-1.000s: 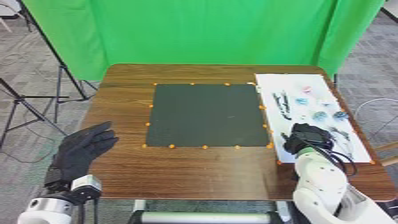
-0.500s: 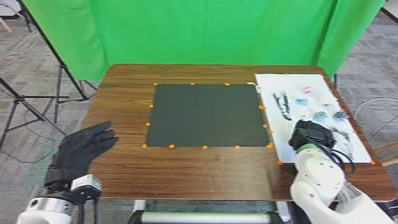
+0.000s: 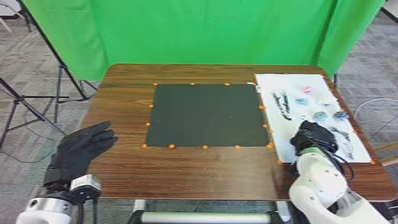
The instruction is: Arrange flowers
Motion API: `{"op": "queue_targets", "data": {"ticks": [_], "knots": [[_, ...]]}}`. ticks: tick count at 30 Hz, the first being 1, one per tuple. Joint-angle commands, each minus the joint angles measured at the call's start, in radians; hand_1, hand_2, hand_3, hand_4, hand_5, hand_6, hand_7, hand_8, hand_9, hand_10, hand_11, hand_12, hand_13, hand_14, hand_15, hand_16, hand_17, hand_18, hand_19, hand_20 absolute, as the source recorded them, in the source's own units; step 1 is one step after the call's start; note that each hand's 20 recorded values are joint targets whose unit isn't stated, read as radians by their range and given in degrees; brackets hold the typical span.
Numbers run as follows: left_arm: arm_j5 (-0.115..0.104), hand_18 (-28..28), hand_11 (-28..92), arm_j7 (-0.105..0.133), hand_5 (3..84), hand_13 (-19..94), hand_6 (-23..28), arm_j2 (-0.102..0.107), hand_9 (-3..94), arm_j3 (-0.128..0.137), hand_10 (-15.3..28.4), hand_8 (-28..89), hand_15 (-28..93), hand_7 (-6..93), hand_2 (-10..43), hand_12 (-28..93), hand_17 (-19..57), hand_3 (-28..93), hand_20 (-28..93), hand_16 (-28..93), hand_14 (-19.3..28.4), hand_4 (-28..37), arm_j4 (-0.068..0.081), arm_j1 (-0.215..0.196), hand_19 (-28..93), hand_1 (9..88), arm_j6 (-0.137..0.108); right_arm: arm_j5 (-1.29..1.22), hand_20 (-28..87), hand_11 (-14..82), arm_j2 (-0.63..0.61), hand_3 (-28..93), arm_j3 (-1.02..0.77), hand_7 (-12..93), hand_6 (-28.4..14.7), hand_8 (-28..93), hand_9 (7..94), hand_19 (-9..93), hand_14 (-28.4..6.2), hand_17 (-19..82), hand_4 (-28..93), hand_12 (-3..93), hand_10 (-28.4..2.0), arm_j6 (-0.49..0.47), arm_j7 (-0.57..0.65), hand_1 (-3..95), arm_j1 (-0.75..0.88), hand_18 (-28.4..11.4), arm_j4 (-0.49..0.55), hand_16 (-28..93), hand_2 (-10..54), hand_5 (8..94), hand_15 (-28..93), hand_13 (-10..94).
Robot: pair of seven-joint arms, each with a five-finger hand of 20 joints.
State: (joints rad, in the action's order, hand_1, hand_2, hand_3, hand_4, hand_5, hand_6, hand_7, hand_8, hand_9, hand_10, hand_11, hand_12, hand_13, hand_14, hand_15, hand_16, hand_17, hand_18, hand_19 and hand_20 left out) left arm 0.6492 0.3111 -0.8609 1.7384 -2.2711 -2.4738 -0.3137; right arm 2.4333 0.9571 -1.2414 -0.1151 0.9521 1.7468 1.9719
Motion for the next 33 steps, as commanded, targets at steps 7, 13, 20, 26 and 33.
{"op": "queue_targets", "data": {"ticks": [7,13,20,26,33], "knots": [[-0.027,22.4,39,0.053,48.4,30,15.2,0.031,40.4,0.001,23.1,-8,64,13.7,7.9,10,-7.5,79,26,-14,28.4,-13.0,-0.005,-0.041,59,27.7,-0.026,0.016,20,50.5,-0.102,79,0.054,21,-5.6,24,79.1,89,-11.3,32,-24,48.4,-14.8,0.088,-0.035,53.0,0.052,-28.2,0.020,33,-9.5,88.2,82,77],[-0.032,22.4,38,0.064,48.3,30,15.2,0.043,40.4,0.000,23.1,-8,64,13.7,7.9,10,-7.5,79,26,-14,28.4,-13.1,-0.007,-0.045,59,27.6,-0.035,0.009,20,51.1,-0.139,79,0.052,21,-5.7,25,79.1,89,-11.3,32,-23,48.8,-14.9,0.108,-0.038,52.7,-0.006,-28.3,0.064,33,-9.5,88.4,82,77],[-0.033,22.4,38,0.067,48.3,30,15.2,0.049,40.4,0.006,23.1,-8,64,13.6,7.9,10,-7.5,79,26,-14,28.4,-13.0,-0.010,-0.057,59,27.4,-0.038,0.014,21,51.5,-0.172,79,0.055,21,-5.7,25,79.2,89,-11.4,32,-23,48.7,-14.9,0.133,-0.039,52.7,-0.044,-28.3,0.099,33,-9.5,88.5,83,77],[-0.037,22.4,39,0.069,48.3,30,15.2,0.047,40.4,0.032,23.0,-8,64,13.6,7.9,10,-7.5,79,26,-14,28.4,-13.1,-0.021,-0.083,59,27.4,-0.048,-0.010,22,51.6,-0.165,80,0.097,21,-5.6,25,79.2,89,-11.4,32,-23,48.6,-14.8,0.096,-0.076,52.5,-0.112,-28.4,0.137,33,-9.5,88.7,83,77],[-0.036,22.4,38,0.066,48.2,30,15.1,0.042,40.4,0.112,23.0,-8,64,13.6,8.0,10,-7.5,79,26,-14,28.4,-13.1,-0.047,-0.169,59,27.5,-0.063,-0.115,22,51.7,-0.091,80,0.280,21,-5.5,26,79.3,89,-11.3,32,-22,48.6,-14.8,0.018,-0.132,52.2,-0.359,-28.4,0.128,33,-9.5,88.9,83,77]]}}
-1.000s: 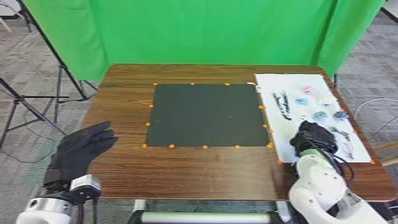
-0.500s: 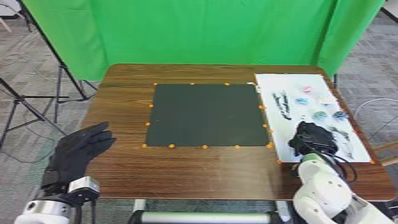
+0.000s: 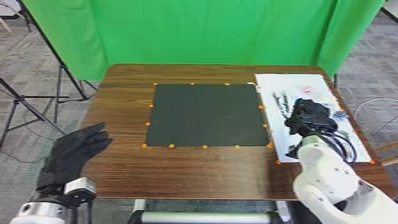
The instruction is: Arrange flowers
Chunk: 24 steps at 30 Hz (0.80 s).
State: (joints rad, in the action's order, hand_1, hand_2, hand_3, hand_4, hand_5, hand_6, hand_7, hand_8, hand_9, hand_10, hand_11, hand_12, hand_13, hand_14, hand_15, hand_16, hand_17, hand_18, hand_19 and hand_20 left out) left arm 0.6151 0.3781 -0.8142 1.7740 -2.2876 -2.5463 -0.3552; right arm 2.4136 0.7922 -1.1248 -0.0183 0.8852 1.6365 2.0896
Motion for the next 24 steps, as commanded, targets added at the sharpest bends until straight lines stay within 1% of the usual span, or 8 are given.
{"op": "queue_targets", "data": {"ticks": [1,2,3,11,16,22,23,24], "knots": [[-0.002,22.4,38,-0.004,48.2,30,15.1,-0.008,40.4,0.088,23.0,-8,64,13.6,8.0,10,-7.5,79,26,-14,28.4,-13.1,-0.033,-0.106,59,27.5,-0.021,-0.086,22,51.7,0.089,80,0.195,21,-5.5,25,79.3,89,-11.4,32,-22,48.6,-14.8,-0.085,-0.073,52.1,-0.280,-28.4,0.003,33,-9.5,88.9,83,77],[0.000,22.4,38,-0.011,48.2,30,15.1,-0.015,40.5,0.097,23.0,-8,64,13.6,7.9,10,-7.5,79,26,-14,28.4,-13.1,-0.036,-0.112,59,27.5,-0.020,-0.083,22,51.8,0.108,80,0.223,21,-5.5,26,79.4,89,-11.4,32,-22,48.6,-14.9,-0.099,-0.083,52.1,-0.312,-28.4,-0.004,33,-9.5,88.9,83,77],[-0.018,22.4,38,0.008,48.2,30,15.1,0.006,40.5,0.101,23.0,-8,64,13.6,7.9,10,-7.5,79,26,-14,28.4,-13.1,-0.039,-0.130,59,27.5,-0.036,-0.096,22,51.7,0.127,80,0.249,21,-5.5,26,79.4,89,-11.5,32,-22,48.5,-15.0,-0.109,-0.085,52.0,-0.337,-28.4,-0.010,33,-9.5,89.0,83,77],[-0.013,22.4,38,0.007,48.4,30,15.1,-0.015,40.6,0.118,23.0,-8,64,13.8,7.9,10,-7.5,79,26,-14,28.4,-12.9,-0.052,-0.163,59,27.4,-0.045,-0.080,22,52.0,0.284,80,0.399,21,-5.5,26,79.9,89,-11.7,32,-22,48.3,-15.2,-0.182,-0.135,51.7,-0.426,-28.4,-0.086,33,-9.5,89.3,83,77],[-0.003,22.4,38,-0.009,48.4,30,15.0,-0.029,40.7,0.130,23.0,-8,64,13.9,7.8,10,-7.5,79,26,-14,28.4,-12.8,-0.057,-0.172,59,27.3,-0.041,-0.037,22,52.3,0.400,80,0.449,21,-5.3,26,79.9,89,-11.7,33,-22,48.1,-15.1,-0.242,-0.178,51.6,-0.430,-28.4,-0.150,33,-9.5,89.4,84,78],[-0.011,22.4,38,0.010,48.6,30,15.0,0.000,41.1,0.119,23.0,-9,63,13.9,7.9,10,-7.6,79,26,-14,28.4,-13.0,-0.075,-0.183,58,27.1,-0.076,0.002,22,52.3,0.536,81,0.457,21,-5.2,27,79.8,90,-11.8,33,-22,48.2,-14.9,-0.312,-0.239,50.9,-0.424,-28.4,-0.225,33,-9.5,89.6,84,78],[-0.007,22.4,37,0.005,48.6,30,14.9,0.001,41.3,0.116,23.0,-9,63,13.8,8.1,10,-7.6,79,26,-14,28.4,-13.1,-0.076,-0.179,58,26.8,-0.077,0.002,22,52.4,0.551,82,0.463,21,-5.2,27,80.0,90,-11.8,33,-22,48.3,-15.0,-0.316,-0.241,50.8,-0.430,-28.4,-0.241,33,-9.5,89.6,84,78],[0.007,22.4,37,-0.026,48.6,30,14.9,-0.006,41.3,0.116,22.9,-9,63,13.7,8.1,10,-7.6,79,26,-14,28.4,-13.1,-0.070,-0.155,58,26.7,-0.059,0.007,22,52.6,0.569,82,0.463,21,-5.2,27,80.2,90,-11.9,33,-23,48.3,-15.1,-0.317,-0.237,50.6,-0.430,-28.4,-0.256,33,-9.5,89.8,84,78]]}}
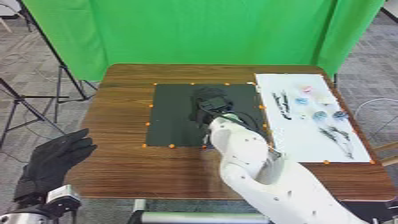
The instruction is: Arrange flowers
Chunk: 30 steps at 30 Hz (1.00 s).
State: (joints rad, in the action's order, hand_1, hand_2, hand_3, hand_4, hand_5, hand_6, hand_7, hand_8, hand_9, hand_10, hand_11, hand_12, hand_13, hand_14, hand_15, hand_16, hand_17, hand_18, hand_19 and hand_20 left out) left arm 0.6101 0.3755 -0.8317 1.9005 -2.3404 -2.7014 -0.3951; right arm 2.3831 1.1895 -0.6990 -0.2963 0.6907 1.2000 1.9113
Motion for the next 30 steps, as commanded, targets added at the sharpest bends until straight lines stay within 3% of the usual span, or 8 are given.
{"op": "queue_targets", "data": {"ticks": [1,2,3,5,6,7,19,30], "knots": [[-0.002,22.4,37,0.002,48.6,30,14.7,0.022,41.4,-0.018,22.9,-9,63,13.6,8.2,10,-7.6,79,26,-13,28.4,-13.2,-0.023,-0.010,58,26.6,-0.038,0.035,22,52.8,0.197,83,0.035,21,-5.2,27,80.3,90,-11.9,33,-23,48.3,-15.1,-0.058,-0.056,50.4,0.001,-28.4,-0.095,32,-9.5,89.8,84,78],[0.010,22.4,37,-0.017,48.6,30,14.5,0.016,41.5,-0.020,22.8,-9,63,13.6,8.5,10,-7.6,79,26,-13,28.2,-13.2,-0.023,0.004,58,26.4,-0.032,0.021,22,52.9,0.221,83,0.027,21,-5.1,27,80.3,90,-11.9,33,-23,48.4,-15.2,-0.075,-0.051,50.2,0.005,-28.4,-0.110,32,-9.5,89.8,84,78],[0.010,22.4,37,-0.017,48.5,30,14.4,0.025,41.6,-0.026,22.8,-9,63,13.6,8.7,9,-7.6,79,26,-13,28.1,-13.3,-0.020,0.014,58,26.3,-0.031,0.037,22,52.9,0.243,83,0.019,21,-5.1,27,80.3,90,-11.9,33,-24,48.4,-15.2,-0.083,-0.059,50.1,0.009,-28.4,-0.125,32,-9.5,89.8,84,78],[0.032,22.4,36,-0.061,48.2,31,13.8,0.016,41.7,-0.035,22.6,-9,62,13.7,8.9,9,-7.7,79,27,-13,27.9,-13.3,-0.013,0.058,58,25.9,-0.011,0.079,22,52.9,0.266,85,0.018,21,-5.1,27,80.3,90,-12.1,33,-25,48.8,-15.3,-0.090,-0.065,49.7,0.009,-28.4,-0.161,32,-9.5,89.9,84,78],[0.029,22.3,35,-0.057,47.9,31,13.4,0.021,41.9,-0.040,22.5,-9,61,13.8,9.1,9,-7.6,79,27,-13,27.5,-13.3,-0.015,0.062,58,25.8,-0.018,0.093,22,52.9,0.289,85,0.007,21,-5.0,27,80.3,90,-12.1,33,-25,48.9,-15.4,-0.103,-0.072,49.6,0.013,-28.4,-0.181,33,-9.5,90.0,84,78],[0.040,22.2,35,-0.079,47.6,31,13.1,0.013,41.8,-0.042,21.9,-9,61,14.0,9.4,9,-7.6,79,27,-13,27.2,-13.3,-0.013,0.081,58,25.6,-0.007,0.077,22,52.9,0.294,85,0.009,21,-5.0,27,80.3,90,-12.1,33,-25,48.9,-15.4,-0.110,-0.055,49.6,0.007,-28.4,-0.193,33,-9.5,90.0,84,78],[0.065,21.7,33,-0.110,44.9,31,11.7,-0.008,39.7,-0.051,18.8,-12,56,17.2,9.5,10,-7.2,80,27,-10,24.3,-12.9,-0.001,0.130,56,25.5,0.028,0.087,21,53.4,0.329,85,-0.020,23,-4.9,26,80.2,91,-12.2,33,-25,48.9,-15.4,-0.122,0.015,49.7,0.001,-28.4,-0.293,33,-9.5,89.4,84,77],[0.069,21.7,35,-0.101,45.4,31,12.6,-0.027,40.0,-0.029,20.4,-12,58,17.1,9.2,9,-7.2,80,27,-10,25.4,-13.0,-0.008,0.085,57,26.0,0.036,0.098,19,53.1,0.218,83,0.051,23,-4.5,22,79.9,91,-12.4,32,-24,47.6,-15.1,-0.010,0.000,49.0,-0.044,-28.4,-0.219,32,-9.5,89.0,83,77]]}}
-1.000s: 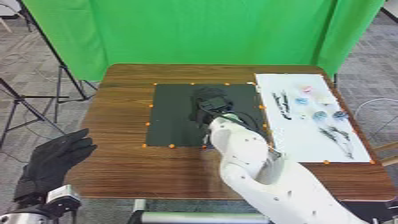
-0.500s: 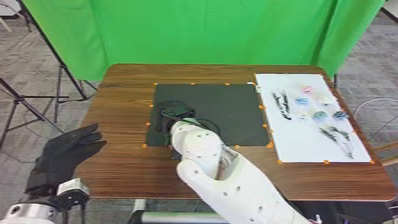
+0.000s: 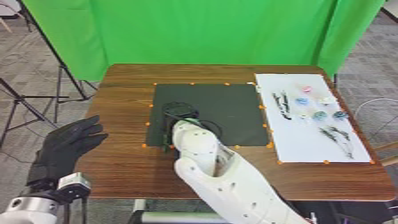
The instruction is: Arrange flowers
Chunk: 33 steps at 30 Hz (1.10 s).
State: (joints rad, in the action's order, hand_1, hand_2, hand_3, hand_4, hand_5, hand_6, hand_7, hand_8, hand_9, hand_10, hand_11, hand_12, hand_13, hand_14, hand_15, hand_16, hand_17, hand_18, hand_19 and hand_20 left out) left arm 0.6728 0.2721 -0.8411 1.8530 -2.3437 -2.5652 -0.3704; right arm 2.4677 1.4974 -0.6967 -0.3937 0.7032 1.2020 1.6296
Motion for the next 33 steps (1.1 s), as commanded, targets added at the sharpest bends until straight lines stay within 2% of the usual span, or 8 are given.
{"op": "queue_targets", "data": {"ticks": [1,3,5,8,17,25,27,33], "knots": [[-0.011,21.7,35,0.026,45.6,31,12.6,-0.001,40.1,0.023,20.5,-11,58,16.9,9.2,9,-7.2,80,27,-10,25.7,-13.0,-0.008,-0.071,57,25.9,-0.004,-0.014,19,53.0,-0.108,83,0.053,24,-4.4,22,79.7,91,-12.5,32,-24,47.4,-15.0,0.086,-0.018,48.7,-0.054,-28.4,0.087,32,-9.5,88.9,83,77],[-0.021,21.8,35,0.038,46.0,31,12.9,0.014,40.2,0.033,20.7,-11,59,16.3,9.2,9,-7.2,80,27,-10,26.3,-12.9,-0.010,-0.091,57,25.9,-0.007,-0.055,19,53.5,-0.141,82,0.058,25,-4.5,20,78.2,90,-13.1,31,-25,46.1,-15.2,0.075,-0.028,47.6,-0.059,-28.4,0.141,31,-9.5,87.7,83,76],[-0.024,21.9,35,0.046,46.6,31,13.3,0.004,40.9,0.031,21.6,-11,60,15.7,9.1,10,-7.3,79,27,-11,27.0,-13.0,-0.011,-0.100,57,25.9,-0.009,-0.097,18,55.6,-0.169,81,0.051,24,-4.7,18,76.9,89,-13.8,29,-25,41.1,-16.6,0.058,-0.060,43.4,-0.047,-28.4,0.197,31,-9.5,86.7,83,74],[-0.040,22.0,35,0.063,48.2,31,14.2,0.023,41.8,0.028,22.4,-10,61,14.3,9.1,10,-7.4,79,27,-11,27.7,-13.1,-0.009,-0.105,57,25.9,-0.018,-0.128,18,58.2,-0.197,83,0.037,25,-5.6,-4,72.6,87,-16.8,26,-23,34.8,-20.0,0.010,-0.114,29.8,-0.018,-28.4,0.260,30,-3.3,84.6,83,70],[-0.012,22.6,34,0.020,52.3,33,16.6,-0.014,46.5,0.020,25.7,-9,62,12.2,8.9,11,-7.5,80,28,-12,28.3,-14.3,-0.001,-0.072,57,26.4,0.015,-0.033,22,56.4,-0.219,74,0.015,18,-6.3,-13,55.3,76,-24.9,10,-21,31.2,-27.6,-0.134,-0.259,20.8,0.075,-28.4,0.304,24,11.6,75.0,84,50],[0.001,22.9,32,0.002,53.7,35,17.8,-0.027,48.5,0.012,27.1,-8,62,10.9,8.9,13,-7.5,80,29,-11,28.4,-15.2,0.008,-0.047,57,27.0,0.032,0.037,26,54.0,-0.212,73,0.010,16,-5.1,-13,47.4,72,-27.9,5,-21,30.5,-28.4,-0.168,-0.303,18.8,0.103,-28.4,0.287,21,16.5,70.1,85,41],[-0.011,22.9,32,0.014,53.8,36,17.9,-0.014,48.9,0.011,27.3,-8,61,10.8,8.9,13,-7.5,80,29,-11,28.4,-15.2,0.008,-0.053,57,27.0,0.023,0.061,27,53.6,-0.213,73,0.017,16,-4.9,-13,45.3,71,-28.2,5,-21,30.5,-28.4,-0.163,-0.310,18.2,0.106,-28.4,0.281,19,17.6,69.6,85,39],[0.003,23.2,31,-0.006,54.3,37,18.4,-0.031,49.7,0.008,28.0,-8,61,10.3,9.0,14,-7.5,80,29,-11,28.4,-15.2,0.012,-0.034,57,27.4,0.038,0.101,28,52.3,-0.205,72,0.020,14,-4.4,-14,41.2,70,-28.3,3,-22,30.4,-28.4,-0.157,-0.334,16.5,0.122,-28.4,0.273,18,20.2,66.7,85,34]]}}
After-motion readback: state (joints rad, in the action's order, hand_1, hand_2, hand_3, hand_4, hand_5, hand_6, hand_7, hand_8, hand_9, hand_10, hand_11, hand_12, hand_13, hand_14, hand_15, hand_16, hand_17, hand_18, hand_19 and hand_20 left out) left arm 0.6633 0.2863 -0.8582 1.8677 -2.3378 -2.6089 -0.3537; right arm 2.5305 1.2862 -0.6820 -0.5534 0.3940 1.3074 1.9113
